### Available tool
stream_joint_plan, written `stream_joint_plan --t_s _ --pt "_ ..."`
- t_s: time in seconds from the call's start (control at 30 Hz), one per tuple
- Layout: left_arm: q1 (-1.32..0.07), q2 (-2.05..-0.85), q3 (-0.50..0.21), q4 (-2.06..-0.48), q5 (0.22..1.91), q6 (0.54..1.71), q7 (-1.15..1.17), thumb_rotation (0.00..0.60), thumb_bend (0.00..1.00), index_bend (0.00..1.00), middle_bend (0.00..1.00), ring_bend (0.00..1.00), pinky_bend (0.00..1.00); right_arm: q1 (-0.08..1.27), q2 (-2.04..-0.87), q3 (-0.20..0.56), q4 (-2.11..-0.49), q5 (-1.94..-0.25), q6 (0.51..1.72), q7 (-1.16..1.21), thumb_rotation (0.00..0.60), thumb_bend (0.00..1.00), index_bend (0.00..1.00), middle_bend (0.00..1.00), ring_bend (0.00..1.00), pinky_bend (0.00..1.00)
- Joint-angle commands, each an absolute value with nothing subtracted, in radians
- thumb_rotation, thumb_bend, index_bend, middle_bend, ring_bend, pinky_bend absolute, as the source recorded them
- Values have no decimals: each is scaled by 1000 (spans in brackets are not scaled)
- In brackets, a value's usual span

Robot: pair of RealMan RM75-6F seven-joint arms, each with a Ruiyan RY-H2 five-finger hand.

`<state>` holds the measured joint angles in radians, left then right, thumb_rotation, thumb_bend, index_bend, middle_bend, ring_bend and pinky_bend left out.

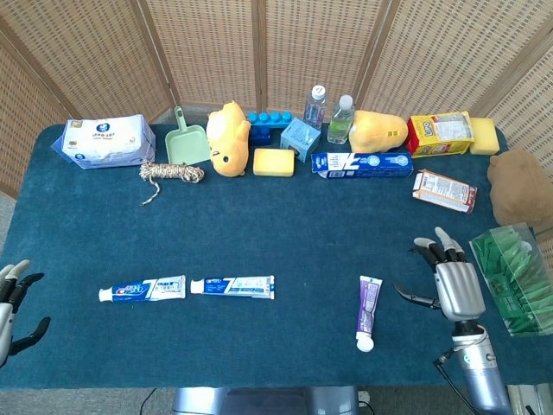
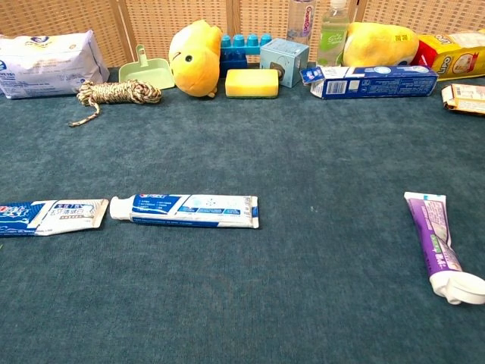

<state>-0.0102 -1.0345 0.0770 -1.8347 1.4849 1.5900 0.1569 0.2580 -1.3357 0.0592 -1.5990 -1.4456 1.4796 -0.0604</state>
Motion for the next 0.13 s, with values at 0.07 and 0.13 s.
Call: stream_joint_plan --t_s 0.07,0.13 --pt "-14 -1039 69 -1833 1485 1577 160 600 264 184 91 85 122 253 -1337 61 -1602 -1445 1471 -59 267 225 339 274 60 159" --pt "-16 -1042 64 -1834 1483 1569 162 600 264 184 90 85 122 251 -1338 62 -1603 -1442 1465 -59 266 226 340 274 63 159"
